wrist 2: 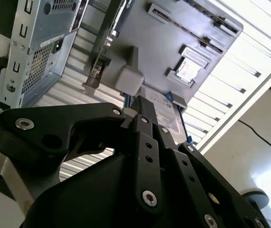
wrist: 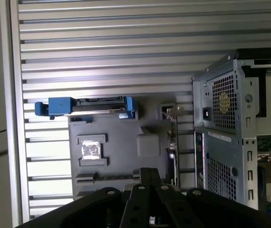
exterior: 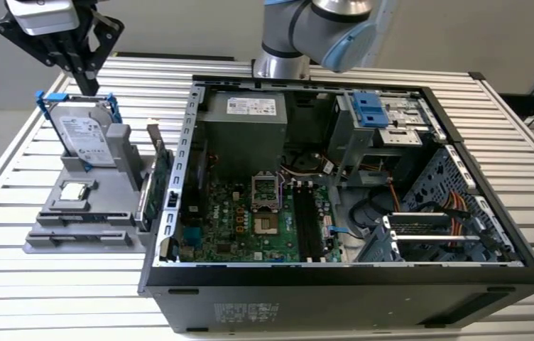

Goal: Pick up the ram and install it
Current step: 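Reach for the ram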

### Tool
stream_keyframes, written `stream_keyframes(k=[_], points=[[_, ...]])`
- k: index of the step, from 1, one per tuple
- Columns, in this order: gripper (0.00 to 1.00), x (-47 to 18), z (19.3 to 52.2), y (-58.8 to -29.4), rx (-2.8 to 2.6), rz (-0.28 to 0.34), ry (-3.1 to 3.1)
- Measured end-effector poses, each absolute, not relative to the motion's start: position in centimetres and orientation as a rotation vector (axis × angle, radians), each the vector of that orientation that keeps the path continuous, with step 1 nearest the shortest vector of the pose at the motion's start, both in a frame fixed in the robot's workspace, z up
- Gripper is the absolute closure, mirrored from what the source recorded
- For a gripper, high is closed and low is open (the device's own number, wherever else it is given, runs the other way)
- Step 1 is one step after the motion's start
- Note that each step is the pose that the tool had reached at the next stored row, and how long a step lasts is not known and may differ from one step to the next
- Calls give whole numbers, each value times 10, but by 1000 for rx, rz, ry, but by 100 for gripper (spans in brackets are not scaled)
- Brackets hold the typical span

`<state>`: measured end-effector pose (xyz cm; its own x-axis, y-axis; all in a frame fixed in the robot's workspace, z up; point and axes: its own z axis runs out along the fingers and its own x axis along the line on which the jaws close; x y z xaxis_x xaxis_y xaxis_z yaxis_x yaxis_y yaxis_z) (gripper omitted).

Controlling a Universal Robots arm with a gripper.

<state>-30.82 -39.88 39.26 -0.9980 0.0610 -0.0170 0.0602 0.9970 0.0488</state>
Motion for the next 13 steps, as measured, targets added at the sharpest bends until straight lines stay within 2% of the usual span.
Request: stream_keyframes(k=[13], points=[[100, -319, 393, -399, 64, 76, 3122]])
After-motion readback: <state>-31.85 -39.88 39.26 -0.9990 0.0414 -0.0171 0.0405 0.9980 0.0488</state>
